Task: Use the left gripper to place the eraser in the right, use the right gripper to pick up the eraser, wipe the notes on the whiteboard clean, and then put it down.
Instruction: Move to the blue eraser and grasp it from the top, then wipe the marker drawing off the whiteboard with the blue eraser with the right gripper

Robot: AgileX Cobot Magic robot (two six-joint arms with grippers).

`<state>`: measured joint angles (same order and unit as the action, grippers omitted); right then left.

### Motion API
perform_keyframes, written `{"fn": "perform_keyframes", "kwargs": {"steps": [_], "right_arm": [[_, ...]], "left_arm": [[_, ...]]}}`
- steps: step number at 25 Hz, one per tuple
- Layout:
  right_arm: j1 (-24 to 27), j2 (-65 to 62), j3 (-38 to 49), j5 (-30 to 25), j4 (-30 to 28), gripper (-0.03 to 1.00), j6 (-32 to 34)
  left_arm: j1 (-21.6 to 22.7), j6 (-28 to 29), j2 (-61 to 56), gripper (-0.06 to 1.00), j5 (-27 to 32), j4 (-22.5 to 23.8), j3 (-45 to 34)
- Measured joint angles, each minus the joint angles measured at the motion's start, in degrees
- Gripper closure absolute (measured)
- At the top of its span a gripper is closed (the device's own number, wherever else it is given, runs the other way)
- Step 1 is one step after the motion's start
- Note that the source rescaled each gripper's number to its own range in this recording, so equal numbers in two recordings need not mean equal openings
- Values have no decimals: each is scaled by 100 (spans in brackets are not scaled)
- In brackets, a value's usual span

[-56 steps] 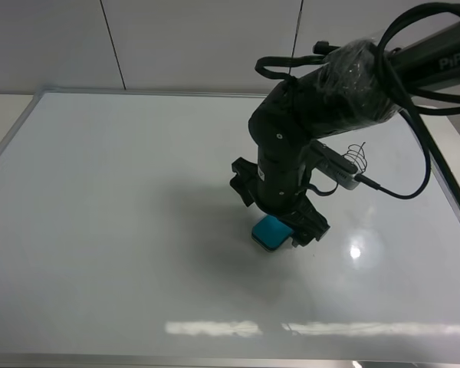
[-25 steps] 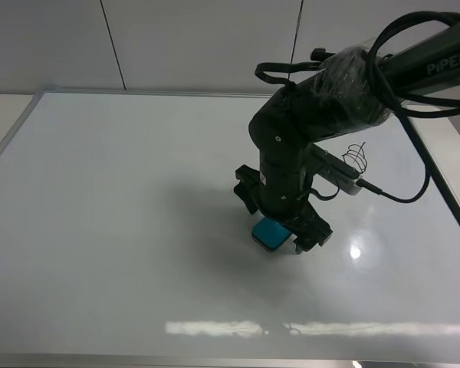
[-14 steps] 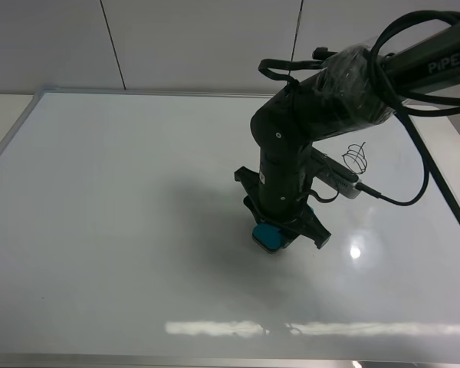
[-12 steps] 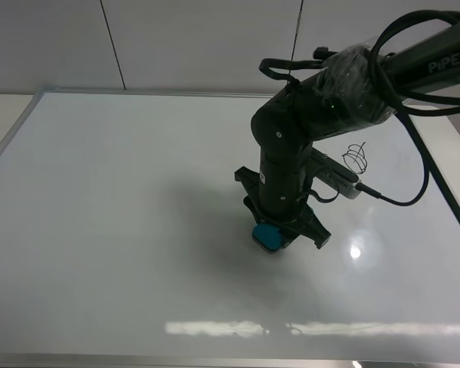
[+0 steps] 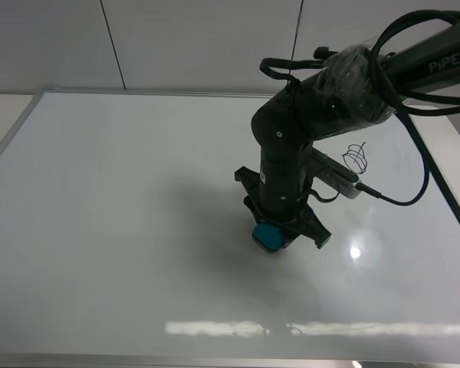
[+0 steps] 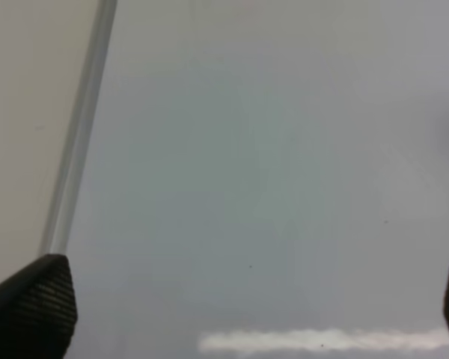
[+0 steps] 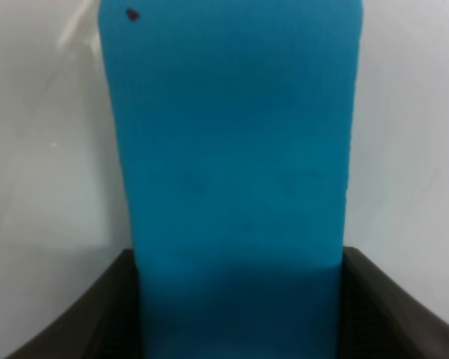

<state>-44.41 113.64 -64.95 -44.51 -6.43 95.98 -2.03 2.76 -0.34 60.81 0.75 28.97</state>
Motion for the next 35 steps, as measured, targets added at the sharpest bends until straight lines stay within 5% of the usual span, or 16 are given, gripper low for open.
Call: {"fn": "perform_keyframes", "kwargs": {"steps": [17,20,27,32,35], "right_arm": [[0,-542,0,-128,-435,95,-151],[27,-693,0,-499,-672,95,-136],[98,-860,0,-2313,-1409,95,-142],[112,-1172,0,-2416,-1904,95,-1303],[125,-1478,0,-2422,-2192,95,-1370]], "left_arm": [[0,-1,0,-6,0,0,0],[0,-1,0,-6,0,0,0],[0,-1,0,-6,0,0,0],[0,-1,0,-6,0,0,0],[0,-1,0,-6,0,0,0]]}}
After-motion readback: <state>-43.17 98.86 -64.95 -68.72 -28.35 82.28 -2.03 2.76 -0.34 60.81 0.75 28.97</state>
